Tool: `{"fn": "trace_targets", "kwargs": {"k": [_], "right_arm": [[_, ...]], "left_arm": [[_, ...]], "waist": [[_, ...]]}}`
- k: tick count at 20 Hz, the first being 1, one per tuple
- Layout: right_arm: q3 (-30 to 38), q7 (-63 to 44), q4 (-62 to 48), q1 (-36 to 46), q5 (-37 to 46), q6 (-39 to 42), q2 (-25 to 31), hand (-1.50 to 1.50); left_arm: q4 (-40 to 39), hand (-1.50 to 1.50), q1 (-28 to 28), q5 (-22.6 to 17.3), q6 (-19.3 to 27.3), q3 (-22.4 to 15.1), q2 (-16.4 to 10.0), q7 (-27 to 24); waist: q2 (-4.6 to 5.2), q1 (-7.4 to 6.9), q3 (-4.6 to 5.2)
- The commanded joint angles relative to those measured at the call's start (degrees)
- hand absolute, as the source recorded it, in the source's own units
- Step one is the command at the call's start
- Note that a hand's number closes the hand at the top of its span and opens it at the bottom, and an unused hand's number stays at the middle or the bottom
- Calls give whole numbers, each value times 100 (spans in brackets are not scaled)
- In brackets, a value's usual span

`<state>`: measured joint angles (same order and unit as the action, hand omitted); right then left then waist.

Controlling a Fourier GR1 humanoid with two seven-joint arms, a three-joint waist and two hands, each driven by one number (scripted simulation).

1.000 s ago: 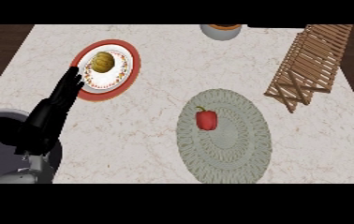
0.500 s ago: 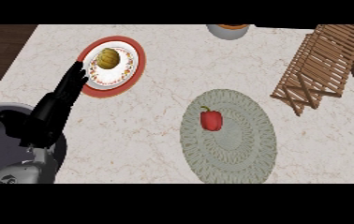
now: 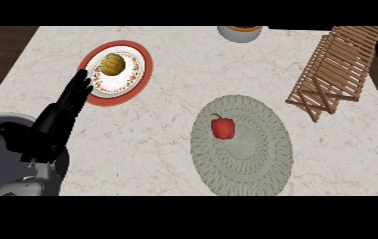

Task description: Pick the eggplant from the placemat and place it in the tiered shelf

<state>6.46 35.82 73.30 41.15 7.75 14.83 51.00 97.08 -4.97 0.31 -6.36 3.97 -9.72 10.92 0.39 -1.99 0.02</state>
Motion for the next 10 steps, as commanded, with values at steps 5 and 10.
{"fn": "trace_targets", "kwargs": {"k": [5, 10], "right_arm": [[-940, 1413, -804, 308, 1323, 119, 65, 150], [-1198, 1888, -1389, 371, 1983, -12, 13, 150]], "left_arm": [[153, 0, 172, 81, 20, -37, 30, 12], [-61, 0, -41, -4, -11, 131, -20, -50]], "waist": [[2, 7, -3], [-10, 79, -2]]}}
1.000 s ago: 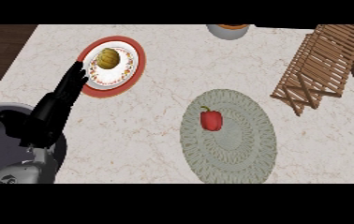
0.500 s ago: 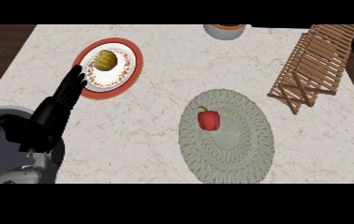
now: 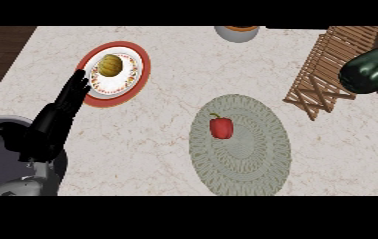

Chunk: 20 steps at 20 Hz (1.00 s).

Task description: Pick the eggplant from the placemat and place it in the tiered shelf

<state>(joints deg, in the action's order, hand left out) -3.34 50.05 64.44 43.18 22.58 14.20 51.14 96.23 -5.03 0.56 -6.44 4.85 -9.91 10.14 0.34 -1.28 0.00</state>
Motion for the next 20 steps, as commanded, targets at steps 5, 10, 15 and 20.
{"fn": "trace_targets", "kwargs": {"k": [5, 10, 15, 20], "right_arm": [[61, 632, -1808, 471, 747, -309, -172, 150], [739, -461, -2523, 923, 513, -805, -384, 150], [-381, -378, -1887, 828, 2607, -2559, 649, -150], [16, -992, -3183, 1582, 2432, -2096, 31, -150]], "left_arm": [[408, 0, 269, 75, 100, -209, 247, 133], [159, 0, -65, -114, -105, 67, -39, 157], [192, 0, -75, 10, -44, -57, 34, 98], [200, 0, -172, -72, -113, 31, -50, 243]], "waist": [[1, -47, -5], [25, -75, -5], [77, -114, 10], [22, -108, -2]]}}
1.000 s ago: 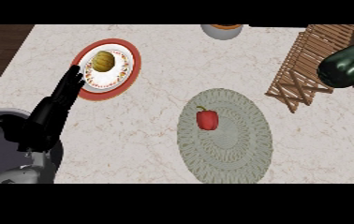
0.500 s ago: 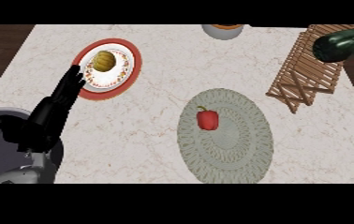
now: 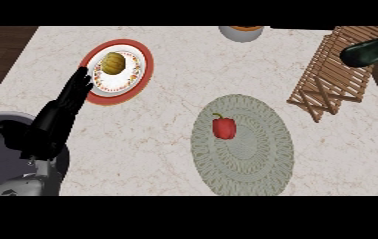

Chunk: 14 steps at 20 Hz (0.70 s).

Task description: Pick the eggplant from the placemat and place it in the tiered shelf

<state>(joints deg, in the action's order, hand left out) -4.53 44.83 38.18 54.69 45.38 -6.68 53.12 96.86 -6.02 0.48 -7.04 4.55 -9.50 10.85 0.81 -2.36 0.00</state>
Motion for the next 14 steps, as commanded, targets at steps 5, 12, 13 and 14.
{"fn": "trace_targets", "kwargs": {"k": [5, 12, 13, 14], "right_arm": [[701, 0, -989, 879, -436, 376, -276, -150], [1618, -422, -1302, 1634, -1563, 2135, 76, -150], [1626, -619, -1348, 1797, -1546, 2283, 160, -150], [1801, -787, -1585, 1957, -1682, 2564, 385, -150]], "left_arm": [[-54, 0, -24, -35, -65, 68, -70, 105], [66, 0, 30, -102, -64, 177, -124, 181], [-378, 0, -450, -139, -34, 292, -151, 138], [-39, 0, -61, 29, 52, 25, 41, 120]], "waist": [[-26, 26, -4], [-78, 95, 1], [-52, 174, 5], [-56, 88, 2]]}}
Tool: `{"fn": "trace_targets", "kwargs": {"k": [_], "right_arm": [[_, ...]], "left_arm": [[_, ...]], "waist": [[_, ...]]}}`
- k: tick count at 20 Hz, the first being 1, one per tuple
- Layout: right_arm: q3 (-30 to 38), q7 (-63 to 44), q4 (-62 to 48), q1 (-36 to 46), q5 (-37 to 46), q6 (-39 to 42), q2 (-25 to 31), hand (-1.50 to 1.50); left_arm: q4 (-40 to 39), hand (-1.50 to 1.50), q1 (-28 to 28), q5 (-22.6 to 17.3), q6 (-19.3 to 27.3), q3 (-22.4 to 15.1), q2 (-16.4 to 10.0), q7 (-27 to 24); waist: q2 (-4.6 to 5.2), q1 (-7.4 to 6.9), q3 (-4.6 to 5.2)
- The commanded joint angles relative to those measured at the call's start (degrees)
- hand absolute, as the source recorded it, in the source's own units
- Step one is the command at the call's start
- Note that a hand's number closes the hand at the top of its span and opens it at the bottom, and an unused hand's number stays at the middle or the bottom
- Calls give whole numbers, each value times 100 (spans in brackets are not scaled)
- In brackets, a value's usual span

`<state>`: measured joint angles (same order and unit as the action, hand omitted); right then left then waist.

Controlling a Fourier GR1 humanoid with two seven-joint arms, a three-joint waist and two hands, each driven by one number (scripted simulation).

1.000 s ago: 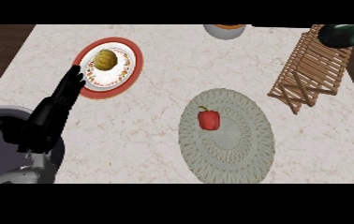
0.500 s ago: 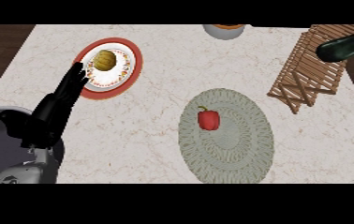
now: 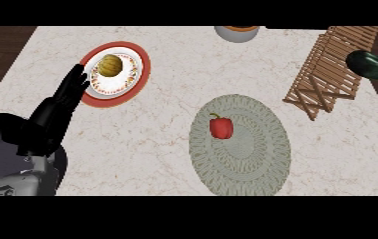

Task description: Pick the eggplant from the placemat and place it in the tiered shelf

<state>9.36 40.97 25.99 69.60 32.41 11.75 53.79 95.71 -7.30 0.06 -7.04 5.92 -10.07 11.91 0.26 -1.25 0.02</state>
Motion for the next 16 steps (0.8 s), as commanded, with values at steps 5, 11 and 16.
{"fn": "trace_targets", "kwargs": {"k": [5, 11, 16], "right_arm": [[1049, -1478, -1219, 926, -934, 1687, 889, -150], [1420, -2378, -1974, 1088, -1224, 2649, 1766, -150], [1594, -2307, -2133, 951, -1380, 3167, 2185, -150]], "left_arm": [[106, 0, 183, -50, -154, -18, -64, -80], [158, 0, 47, -54, -134, 0, -82, -22], [59, 0, 83, -84, -97, -66, 85, -147]], "waist": [[22, -81, -1], [100, -150, -15], [168, -208, -36]]}}
